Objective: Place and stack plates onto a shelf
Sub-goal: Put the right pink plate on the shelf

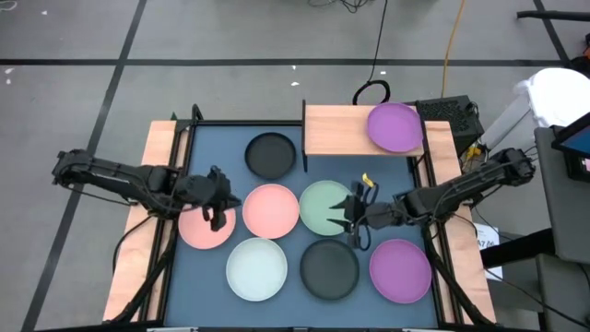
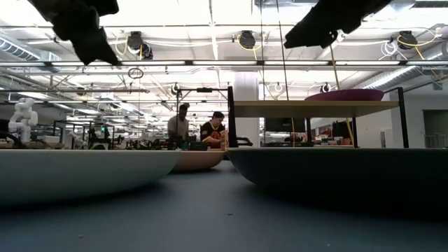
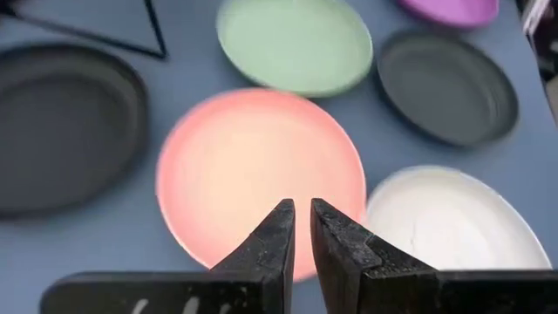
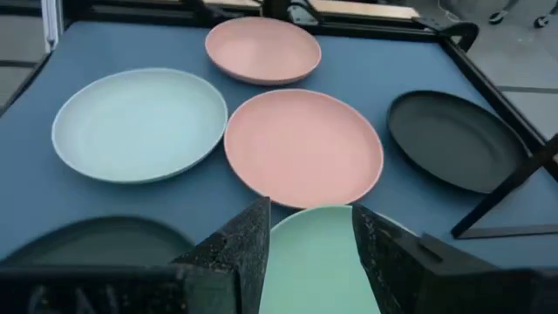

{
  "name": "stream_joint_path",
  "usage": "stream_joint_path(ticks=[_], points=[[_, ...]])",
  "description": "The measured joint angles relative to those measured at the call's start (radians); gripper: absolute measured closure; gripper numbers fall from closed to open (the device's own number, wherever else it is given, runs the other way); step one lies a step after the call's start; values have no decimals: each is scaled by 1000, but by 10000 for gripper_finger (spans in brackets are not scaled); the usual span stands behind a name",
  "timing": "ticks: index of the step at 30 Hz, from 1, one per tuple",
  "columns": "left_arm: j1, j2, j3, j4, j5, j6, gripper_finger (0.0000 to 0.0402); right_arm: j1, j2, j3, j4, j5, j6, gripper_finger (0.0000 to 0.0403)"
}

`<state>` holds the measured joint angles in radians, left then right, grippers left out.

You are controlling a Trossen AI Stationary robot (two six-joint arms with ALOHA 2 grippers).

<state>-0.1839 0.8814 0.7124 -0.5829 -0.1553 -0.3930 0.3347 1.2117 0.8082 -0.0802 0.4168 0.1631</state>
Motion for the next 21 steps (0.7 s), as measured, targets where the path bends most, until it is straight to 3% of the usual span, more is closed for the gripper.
stream_joint_path(ticks=[7,17,21], points=[[-97,129,0,15,0,-45,347,4,4,0,2,1,3,255],[-153,331,0,28,-38,121,237,21,4,0,1,1,7,255],[-152,394,0,29,-38,199,225,21,4,0,1,0,1,255]])
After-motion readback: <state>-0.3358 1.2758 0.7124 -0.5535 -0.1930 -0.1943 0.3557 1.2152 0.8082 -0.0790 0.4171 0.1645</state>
